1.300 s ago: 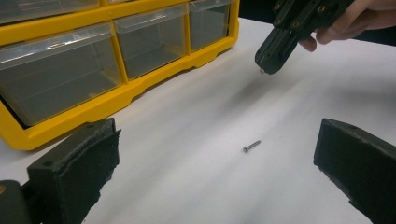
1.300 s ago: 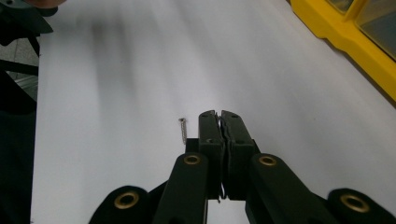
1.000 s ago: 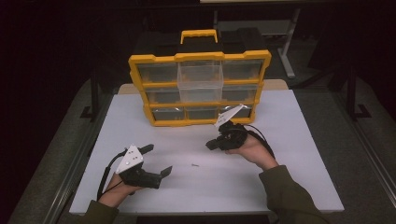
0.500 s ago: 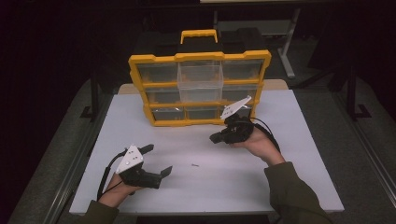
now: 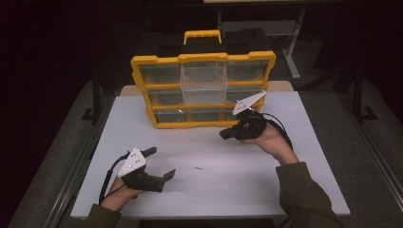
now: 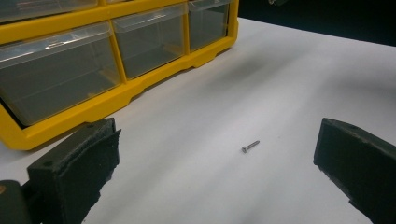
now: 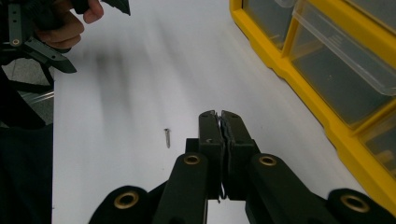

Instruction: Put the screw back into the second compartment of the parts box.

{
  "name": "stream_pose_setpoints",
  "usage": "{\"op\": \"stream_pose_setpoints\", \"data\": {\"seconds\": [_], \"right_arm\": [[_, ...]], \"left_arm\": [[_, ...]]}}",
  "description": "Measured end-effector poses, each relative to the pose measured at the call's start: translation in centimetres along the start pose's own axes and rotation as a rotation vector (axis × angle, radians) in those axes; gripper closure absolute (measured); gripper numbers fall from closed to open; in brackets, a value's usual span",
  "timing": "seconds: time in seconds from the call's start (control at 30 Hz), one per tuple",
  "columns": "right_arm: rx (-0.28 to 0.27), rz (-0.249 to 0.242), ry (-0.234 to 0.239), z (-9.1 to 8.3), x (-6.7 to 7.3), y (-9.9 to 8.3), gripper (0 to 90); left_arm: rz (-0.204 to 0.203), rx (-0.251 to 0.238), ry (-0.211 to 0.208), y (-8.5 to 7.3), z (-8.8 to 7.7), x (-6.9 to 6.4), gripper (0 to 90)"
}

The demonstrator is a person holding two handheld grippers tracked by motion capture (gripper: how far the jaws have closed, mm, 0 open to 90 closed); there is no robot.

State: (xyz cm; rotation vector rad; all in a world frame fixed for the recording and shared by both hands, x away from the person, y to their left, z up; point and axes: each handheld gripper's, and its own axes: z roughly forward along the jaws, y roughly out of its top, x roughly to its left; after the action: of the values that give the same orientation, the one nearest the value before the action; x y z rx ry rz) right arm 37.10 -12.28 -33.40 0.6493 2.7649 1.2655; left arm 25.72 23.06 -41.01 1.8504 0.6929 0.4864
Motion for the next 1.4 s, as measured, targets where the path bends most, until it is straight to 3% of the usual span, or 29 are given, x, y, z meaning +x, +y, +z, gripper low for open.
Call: {"op": "stream_pose_setpoints", "data": {"seconds": [0.37, 1.4], "right_arm": [[-0.013, 0.012, 0.005, -1.5, -0.7, 0.7, 87.3], [-0.069, -0.022, -0.038, -7.0, -1.5, 4.6, 87.3]], "left_arm": [[-0.006, -0.002, 0.001, -0.1, 0.0, 0.1, 0.0], [0.000, 0.003, -0.006, 0.0, -0.1, 0.1, 0.0]]}}
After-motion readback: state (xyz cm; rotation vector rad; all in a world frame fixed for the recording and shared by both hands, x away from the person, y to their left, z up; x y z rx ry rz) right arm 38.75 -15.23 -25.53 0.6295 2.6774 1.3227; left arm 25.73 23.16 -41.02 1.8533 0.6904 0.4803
